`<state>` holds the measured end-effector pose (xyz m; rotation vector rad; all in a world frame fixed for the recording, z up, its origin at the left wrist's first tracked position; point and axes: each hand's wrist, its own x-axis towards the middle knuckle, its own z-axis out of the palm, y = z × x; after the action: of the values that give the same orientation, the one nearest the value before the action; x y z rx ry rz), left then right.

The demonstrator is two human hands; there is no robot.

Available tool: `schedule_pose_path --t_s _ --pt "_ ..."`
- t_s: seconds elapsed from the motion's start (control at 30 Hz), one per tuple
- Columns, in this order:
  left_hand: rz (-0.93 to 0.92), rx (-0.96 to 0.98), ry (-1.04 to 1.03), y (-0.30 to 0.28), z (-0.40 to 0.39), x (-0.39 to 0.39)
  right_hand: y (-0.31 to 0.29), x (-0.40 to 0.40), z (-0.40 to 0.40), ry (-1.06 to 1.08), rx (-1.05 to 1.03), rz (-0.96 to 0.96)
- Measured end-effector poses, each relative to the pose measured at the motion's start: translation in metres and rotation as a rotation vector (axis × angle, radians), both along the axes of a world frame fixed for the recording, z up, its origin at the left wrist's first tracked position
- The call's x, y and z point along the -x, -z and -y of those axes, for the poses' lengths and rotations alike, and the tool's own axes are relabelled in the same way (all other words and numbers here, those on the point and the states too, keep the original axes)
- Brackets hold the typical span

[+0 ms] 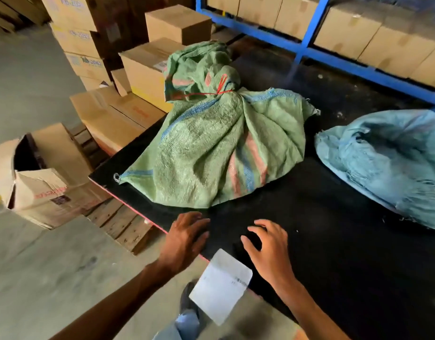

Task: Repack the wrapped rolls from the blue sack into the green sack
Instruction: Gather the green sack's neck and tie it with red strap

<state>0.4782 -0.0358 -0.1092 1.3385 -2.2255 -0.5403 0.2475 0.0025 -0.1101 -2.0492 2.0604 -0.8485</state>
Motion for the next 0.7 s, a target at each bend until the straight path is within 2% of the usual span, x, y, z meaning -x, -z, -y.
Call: schedule_pose_path --t_s 0.17,0.3,0.37,0.53,0.63,0.7 --pt "0.162 -0.255 -0.052 0.014 -0.056 0.024 0.032 -0.001 -0.079 0.15 -0.139 -0.066" --pt "0.223 -0.278 -0.119 0.013 -0.073 0.038 0.041 -0.009 -0.095 0.183 -0.199 0.011" --pt "0.212 -0.282 -0.167 0.013 -0.068 0.043 0.037 -0.015 -0.09 0.205 -0.208 0.075" --pt "0.189 -0.295 -0.227 0.015 -0.061 0.053 0.028 -0.025 -0.078 0.193 -0.162 0.095" --pt "0.084 -0.343 -0.248 0.014 -0.06 0.052 0.022 -0.031 -0.082 0.139 -0.134 0.373" --pt "-0.103 -0.405 -0.254 0.012 -0.057 0.046 0.008 -0.037 -0.091 0.102 -0.119 0.607"
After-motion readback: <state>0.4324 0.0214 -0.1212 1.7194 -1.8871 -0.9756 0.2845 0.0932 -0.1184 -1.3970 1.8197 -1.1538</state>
